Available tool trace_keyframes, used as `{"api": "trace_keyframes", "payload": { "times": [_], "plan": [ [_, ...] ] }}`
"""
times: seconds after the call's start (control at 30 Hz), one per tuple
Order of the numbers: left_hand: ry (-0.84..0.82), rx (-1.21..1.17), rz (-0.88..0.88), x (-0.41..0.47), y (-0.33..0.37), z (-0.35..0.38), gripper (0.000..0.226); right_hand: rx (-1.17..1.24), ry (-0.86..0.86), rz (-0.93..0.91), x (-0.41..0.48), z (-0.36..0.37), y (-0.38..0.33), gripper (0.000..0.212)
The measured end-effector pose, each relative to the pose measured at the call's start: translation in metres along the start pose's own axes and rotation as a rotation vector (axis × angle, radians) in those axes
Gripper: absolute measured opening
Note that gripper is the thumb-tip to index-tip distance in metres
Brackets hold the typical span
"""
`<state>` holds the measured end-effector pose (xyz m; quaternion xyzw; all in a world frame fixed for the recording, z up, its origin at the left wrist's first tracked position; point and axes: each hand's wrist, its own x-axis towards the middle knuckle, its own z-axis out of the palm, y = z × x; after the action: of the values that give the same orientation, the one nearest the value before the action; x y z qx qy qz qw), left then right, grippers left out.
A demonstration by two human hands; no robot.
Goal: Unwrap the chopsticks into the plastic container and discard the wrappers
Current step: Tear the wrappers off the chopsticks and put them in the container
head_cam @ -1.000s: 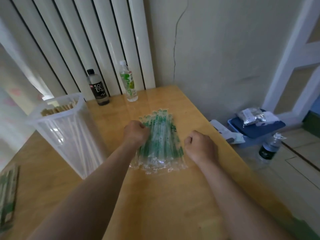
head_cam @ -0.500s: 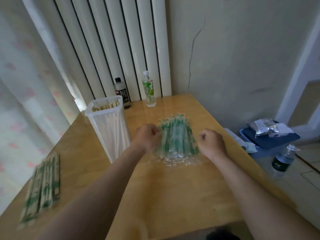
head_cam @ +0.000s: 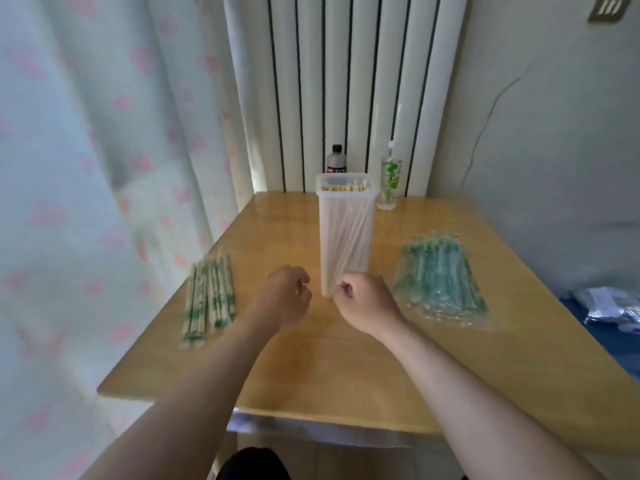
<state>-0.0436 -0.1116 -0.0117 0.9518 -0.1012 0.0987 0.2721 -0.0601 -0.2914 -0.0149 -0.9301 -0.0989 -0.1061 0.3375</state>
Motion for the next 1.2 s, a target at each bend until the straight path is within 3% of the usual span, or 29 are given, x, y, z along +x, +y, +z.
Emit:
{"api": "trace_keyframes", "payload": {
  "times": [0.2, 0.33, 0.5, 0.6, 1.2],
  "plan": [
    [0.146, 0.299, -0.221, -0.033, -0.087, -0.023, 0.033, 0.039, -0.211, -0.028, 0.016, 0.067, -0.052, 0.028],
    [0.157, 0.291, -0.309, -0.047, -0.123, -0.023, 0.032, 0.091, -0.304, 0.008, 0.032, 0.104, -0.079, 0.028],
    [0.161, 0.234, -0.282, -0.047, -0.132, -0.018, 0.035, 0.197, -0.287, 0.141, 0.055, 0.136, -0.101, 0.017],
    [0.196, 0.236, -0.265, -0.048, -0.135, -0.016, 0.033, 0.124, -0.265, 0.219, 0.060, 0.150, -0.105, 0.013],
    [0.224, 0.169, -0.285, -0.047, -0.142, -0.013, 0.026, -0.118, -0.400, 0.256, 0.072, 0.151, -0.124, 0.038]
  ]
}}
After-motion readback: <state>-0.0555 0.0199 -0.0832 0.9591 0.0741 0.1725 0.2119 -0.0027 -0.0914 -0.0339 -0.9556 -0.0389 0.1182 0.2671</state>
